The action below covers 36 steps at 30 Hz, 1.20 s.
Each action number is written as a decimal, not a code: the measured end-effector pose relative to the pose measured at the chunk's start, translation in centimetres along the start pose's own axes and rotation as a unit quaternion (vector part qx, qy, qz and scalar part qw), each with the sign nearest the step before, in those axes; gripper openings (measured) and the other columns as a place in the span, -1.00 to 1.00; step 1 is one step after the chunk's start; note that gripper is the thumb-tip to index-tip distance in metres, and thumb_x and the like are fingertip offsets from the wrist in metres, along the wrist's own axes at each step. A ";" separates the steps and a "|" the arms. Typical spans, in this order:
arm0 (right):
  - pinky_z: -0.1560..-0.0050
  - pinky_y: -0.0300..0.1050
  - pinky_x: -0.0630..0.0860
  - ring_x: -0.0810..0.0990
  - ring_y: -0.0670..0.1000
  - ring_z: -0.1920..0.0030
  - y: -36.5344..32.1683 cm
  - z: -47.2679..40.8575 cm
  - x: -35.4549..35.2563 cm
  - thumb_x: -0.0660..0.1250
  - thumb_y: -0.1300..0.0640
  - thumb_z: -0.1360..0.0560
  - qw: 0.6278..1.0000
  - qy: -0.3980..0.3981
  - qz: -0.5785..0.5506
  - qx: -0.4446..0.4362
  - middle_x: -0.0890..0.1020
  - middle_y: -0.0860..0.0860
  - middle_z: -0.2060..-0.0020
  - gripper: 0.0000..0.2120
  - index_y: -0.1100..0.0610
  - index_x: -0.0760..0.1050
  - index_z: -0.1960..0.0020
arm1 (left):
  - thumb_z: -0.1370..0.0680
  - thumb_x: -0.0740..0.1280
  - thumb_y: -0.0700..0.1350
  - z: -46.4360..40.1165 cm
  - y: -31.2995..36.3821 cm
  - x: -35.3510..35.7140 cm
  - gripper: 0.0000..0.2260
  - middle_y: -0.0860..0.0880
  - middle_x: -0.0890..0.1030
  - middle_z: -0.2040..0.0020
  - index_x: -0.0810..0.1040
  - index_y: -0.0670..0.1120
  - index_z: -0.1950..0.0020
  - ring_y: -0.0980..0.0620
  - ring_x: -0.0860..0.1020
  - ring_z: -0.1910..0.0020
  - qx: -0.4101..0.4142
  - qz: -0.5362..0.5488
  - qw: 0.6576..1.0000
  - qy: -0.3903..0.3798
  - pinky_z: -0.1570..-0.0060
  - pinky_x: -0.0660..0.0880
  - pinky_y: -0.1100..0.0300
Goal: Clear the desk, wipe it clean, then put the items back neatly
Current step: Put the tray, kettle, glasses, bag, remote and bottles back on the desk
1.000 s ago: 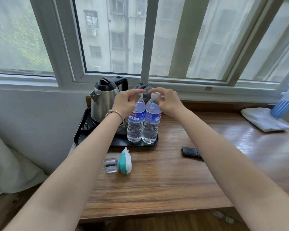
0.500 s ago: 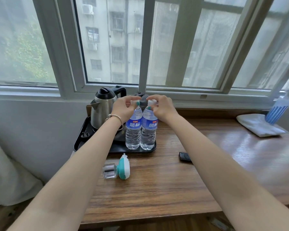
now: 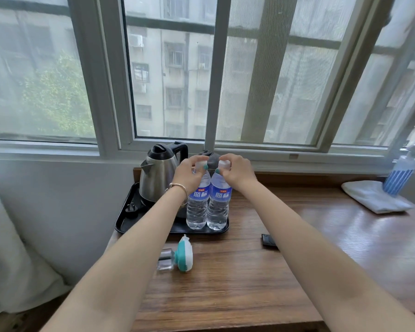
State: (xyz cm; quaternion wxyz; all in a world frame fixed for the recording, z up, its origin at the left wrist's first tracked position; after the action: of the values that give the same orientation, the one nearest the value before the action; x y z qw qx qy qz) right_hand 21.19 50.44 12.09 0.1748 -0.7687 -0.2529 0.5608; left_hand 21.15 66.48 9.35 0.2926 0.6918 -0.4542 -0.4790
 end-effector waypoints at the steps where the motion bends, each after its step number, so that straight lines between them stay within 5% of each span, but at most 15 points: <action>1: -0.13 -0.06 0.47 0.57 0.13 -0.19 0.1 -0.1 -0.2 0.40 0.08 -0.52 1.000 -0.017 -0.003 -0.003 0.62 0.08 -0.22 -0.63 0.07 0.51 -0.31 | -0.56 0.32 -0.16 0.0 -0.1 0.1 -0.72 0.01 0.60 -0.14 0.55 0.03 -0.26 0.05 0.53 -0.06 -0.005 0.005 1.000 -0.011 -0.08 0.45 0.21; 8: -0.07 -0.05 0.51 0.59 0.12 -0.12 1.0 0.5 0.4 0.47 0.13 -0.47 0.998 -0.005 -0.053 -0.011 0.63 0.13 -0.16 -0.57 0.09 0.50 -0.31 | -0.54 0.34 -0.20 0.2 -0.7 0.7 -0.67 0.02 0.60 -0.13 0.52 0.06 -0.27 0.01 0.54 -0.13 -0.009 0.003 1.000 -0.022 -0.08 0.42 0.24; 16: -0.24 -0.02 0.44 0.49 0.14 -0.31 1.2 0.9 1.0 0.42 0.04 -0.51 0.998 -0.019 -0.057 -0.018 0.54 0.11 -0.32 -0.45 0.03 0.36 -0.45 | -0.56 0.33 -0.16 0.2 -1.2 0.4 -0.57 0.06 0.51 -0.33 0.40 0.13 -0.40 0.04 0.46 -0.32 0.012 0.003 0.999 -0.043 -0.35 0.38 0.06; 21: -0.22 -0.14 0.33 0.39 0.11 -0.36 1.8 1.4 1.5 0.54 0.16 -0.35 0.992 -0.086 -0.056 -0.069 0.45 0.13 -0.34 -0.11 -0.08 0.14 -0.54 | -0.51 0.38 -0.25 1.3 -1.7 0.1 -0.24 0.12 0.29 -0.45 0.04 0.09 -0.56 0.22 0.27 -0.38 0.033 0.005 0.994 -0.101 -0.24 0.20 0.45; 25: -0.09 -0.15 0.37 0.47 0.15 -0.24 2.6 1.7 2.3 0.48 0.34 -0.33 0.994 -0.087 -0.034 -0.064 0.46 0.16 -0.24 -0.11 -0.11 0.16 -0.50 | -0.43 0.42 -0.32 1.8 -3.0 1.2 -0.07 0.01 0.21 -0.47 -0.16 0.10 -0.51 0.02 0.27 -0.44 0.056 -0.040 0.992 -0.108 -0.34 0.23 0.28; 30: -0.09 -0.15 0.38 0.47 0.12 -0.23 3.1 1.4 2.4 0.50 0.34 -0.33 0.993 -0.086 -0.047 -0.068 0.44 0.14 -0.26 -0.10 -0.16 0.16 -0.47 | -0.39 0.44 -0.28 1.5 -3.6 1.5 -0.07 -0.07 0.33 -0.38 -0.11 0.09 -0.53 -0.03 0.37 -0.34 0.050 -0.055 0.993 -0.089 -0.31 0.38 0.05; 36: -0.11 -0.15 0.38 0.44 0.13 -0.30 3.0 1.2 2.7 0.47 0.38 -0.34 0.993 -0.077 -0.054 -0.071 0.41 0.14 -0.33 -0.12 -0.15 0.16 -0.48 | -0.38 0.46 -0.24 1.2 -4.0 1.4 -0.04 -0.08 0.36 -0.35 -0.12 0.36 -0.43 0.01 0.42 -0.30 0.058 -0.056 0.994 -0.075 -0.28 0.40 0.08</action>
State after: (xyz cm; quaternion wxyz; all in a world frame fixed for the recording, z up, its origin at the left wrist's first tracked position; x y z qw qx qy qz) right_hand 21.26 49.57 7.97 0.1301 -0.7190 -0.3462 0.5884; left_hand 21.58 66.93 4.95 0.1896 0.6944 -0.4623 -0.5178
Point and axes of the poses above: each hand's wrist, its own z-axis away from the middle knuckle, its own x-axis out of the palm, y = z × x, the point moved 2 cm from there along -z, towards the middle knuckle
